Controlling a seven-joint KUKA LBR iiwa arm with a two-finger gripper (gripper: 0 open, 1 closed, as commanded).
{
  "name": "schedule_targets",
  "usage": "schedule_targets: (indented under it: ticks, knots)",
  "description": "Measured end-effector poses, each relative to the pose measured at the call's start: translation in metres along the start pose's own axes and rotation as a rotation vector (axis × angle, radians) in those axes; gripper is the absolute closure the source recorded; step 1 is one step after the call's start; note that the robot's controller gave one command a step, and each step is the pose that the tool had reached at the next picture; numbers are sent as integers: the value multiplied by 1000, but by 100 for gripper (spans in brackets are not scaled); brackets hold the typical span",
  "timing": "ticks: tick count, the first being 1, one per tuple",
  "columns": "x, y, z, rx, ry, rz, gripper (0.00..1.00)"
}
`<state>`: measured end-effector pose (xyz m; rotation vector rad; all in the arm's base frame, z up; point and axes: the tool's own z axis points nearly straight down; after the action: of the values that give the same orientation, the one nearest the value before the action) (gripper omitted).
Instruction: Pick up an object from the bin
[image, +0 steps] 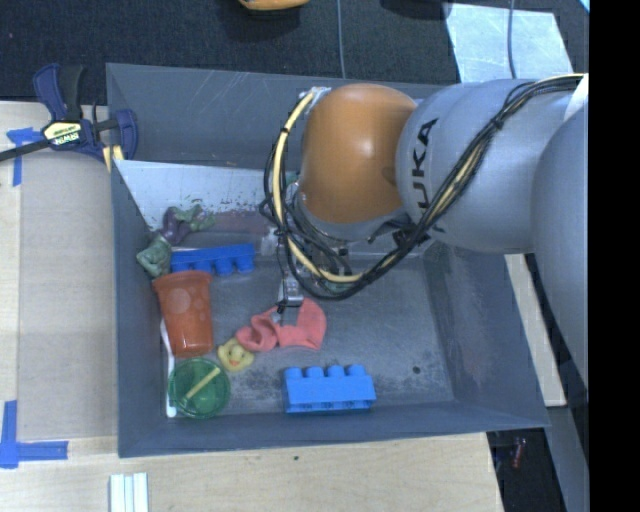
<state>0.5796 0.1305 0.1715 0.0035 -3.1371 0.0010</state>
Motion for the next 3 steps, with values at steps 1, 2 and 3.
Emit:
schedule_targets:
  ticks: [1,2,3]
  knots:
    - [-1,0,-5,-2,-7,2,0]
    - [0,-15,60,-2,-12,-21,0]
    - [48,-46,101,-3,-22,-120,0]
